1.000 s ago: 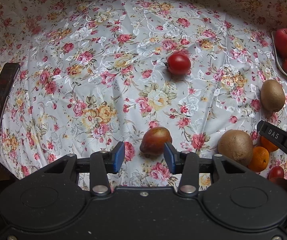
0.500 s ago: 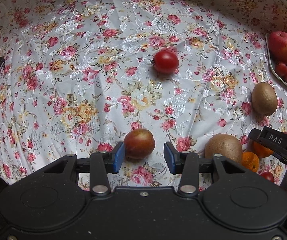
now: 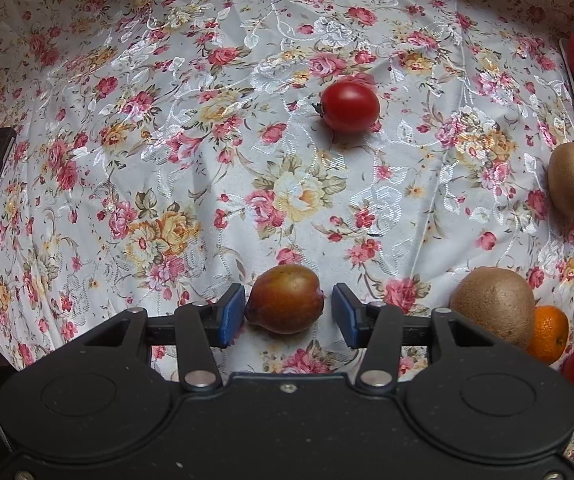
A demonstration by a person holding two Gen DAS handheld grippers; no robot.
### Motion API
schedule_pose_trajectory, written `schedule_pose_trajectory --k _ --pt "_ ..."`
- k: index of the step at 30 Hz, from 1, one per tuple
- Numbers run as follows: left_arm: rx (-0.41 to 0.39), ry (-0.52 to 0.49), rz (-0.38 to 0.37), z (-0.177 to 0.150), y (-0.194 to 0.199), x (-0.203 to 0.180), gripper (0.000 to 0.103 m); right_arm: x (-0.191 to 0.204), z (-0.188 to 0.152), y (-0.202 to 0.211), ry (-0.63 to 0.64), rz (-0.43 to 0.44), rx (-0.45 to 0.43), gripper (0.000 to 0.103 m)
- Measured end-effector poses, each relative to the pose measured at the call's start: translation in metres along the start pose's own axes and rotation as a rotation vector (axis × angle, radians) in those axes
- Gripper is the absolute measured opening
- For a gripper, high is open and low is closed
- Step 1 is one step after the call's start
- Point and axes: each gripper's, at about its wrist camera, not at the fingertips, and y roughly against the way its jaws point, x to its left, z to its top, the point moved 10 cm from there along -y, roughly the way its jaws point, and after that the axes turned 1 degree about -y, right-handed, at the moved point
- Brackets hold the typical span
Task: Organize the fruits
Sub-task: 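Close the left tool on the brown plum while the right tool grasps the mandarin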
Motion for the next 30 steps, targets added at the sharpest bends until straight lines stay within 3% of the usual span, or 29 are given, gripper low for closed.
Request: schedule_pose_trajectory --k 11,14,17,23,30 --pt "0.004 0.038 -0.029 0.004 -0.007 0.005 0.060 -0.004 0.013 0.052 0.062 -0.007 -0.080 0.044" --pt "-0.006 0.033 -0.052 0.001 -0.002 0.002 0.050 -0.012 0.020 0.067 0.067 -0.003 -0.096 0.044" --pt "-0.008 0.031 -0.063 -0.001 0.004 -0.007 0.049 -0.025 0.026 0.077 0.040 0.009 -0.093 0.044" --pt "-0.120 -0.061 -0.035 0.004 0.044 -0.043 0.049 -0.068 0.034 0.089 -0.062 0.004 -0.121 0.044" --pt "-0.204 -0.173 -0.148 0.002 0.095 -0.117 0.049 -0.124 0.049 0.106 -0.156 -0.005 -0.155 0.044"
